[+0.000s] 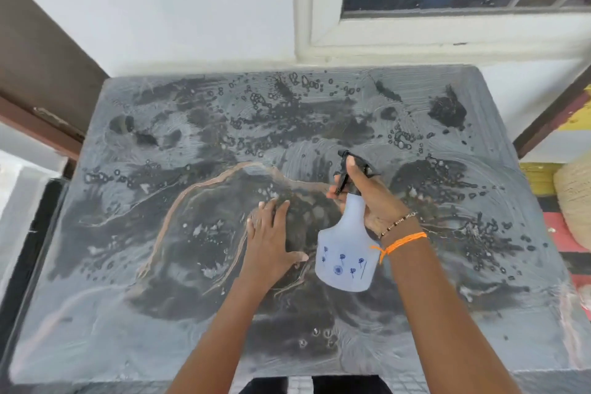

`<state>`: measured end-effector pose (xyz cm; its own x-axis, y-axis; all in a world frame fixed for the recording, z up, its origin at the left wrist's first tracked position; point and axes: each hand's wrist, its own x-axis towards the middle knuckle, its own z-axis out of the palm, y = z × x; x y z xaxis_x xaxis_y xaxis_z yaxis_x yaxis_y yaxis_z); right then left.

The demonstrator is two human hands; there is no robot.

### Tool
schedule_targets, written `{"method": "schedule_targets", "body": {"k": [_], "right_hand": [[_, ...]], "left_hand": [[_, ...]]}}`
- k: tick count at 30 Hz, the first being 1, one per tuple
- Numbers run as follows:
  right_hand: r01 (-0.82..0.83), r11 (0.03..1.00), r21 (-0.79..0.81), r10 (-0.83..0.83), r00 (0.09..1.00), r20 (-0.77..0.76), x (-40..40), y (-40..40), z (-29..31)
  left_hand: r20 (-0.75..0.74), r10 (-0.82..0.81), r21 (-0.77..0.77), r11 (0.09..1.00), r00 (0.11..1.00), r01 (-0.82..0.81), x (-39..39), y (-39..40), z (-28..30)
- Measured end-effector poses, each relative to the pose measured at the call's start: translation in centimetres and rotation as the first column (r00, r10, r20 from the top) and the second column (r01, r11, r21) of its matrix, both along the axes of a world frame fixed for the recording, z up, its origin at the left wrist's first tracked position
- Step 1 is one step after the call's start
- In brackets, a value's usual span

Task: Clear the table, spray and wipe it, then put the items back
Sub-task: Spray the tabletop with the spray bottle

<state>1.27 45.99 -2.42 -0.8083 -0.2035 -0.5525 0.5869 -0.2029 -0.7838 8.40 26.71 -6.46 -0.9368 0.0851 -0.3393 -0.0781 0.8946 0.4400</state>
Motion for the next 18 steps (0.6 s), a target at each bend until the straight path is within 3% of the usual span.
{"method": "schedule_targets", "body": {"k": [6, 11, 18], "right_hand": [[-0.332, 0.939, 0.094, 0.331, 0.943, 0.027, 3.5, -13.5, 0.5], [-0.499, 0.858, 0.124, 0.501, 0.865, 0.021, 6.3, -22.8, 1.2], [-0.444, 0.882, 0.157, 0.449, 0.894, 0.006, 8.7, -27.9, 1.4]], "left_hand": [[0.072, 0.265, -0.059, 0.964, 0.962, -0.261, 7.4, -11.1, 0.7], [0.132, 0.455, -0.067, 0.891, 0.881, -0.45, 13.8, -17.4, 0.5], [0.133, 0.374, -0.014, 0.927, 0.918, -0.376, 17.0, -19.4, -0.4]]}}
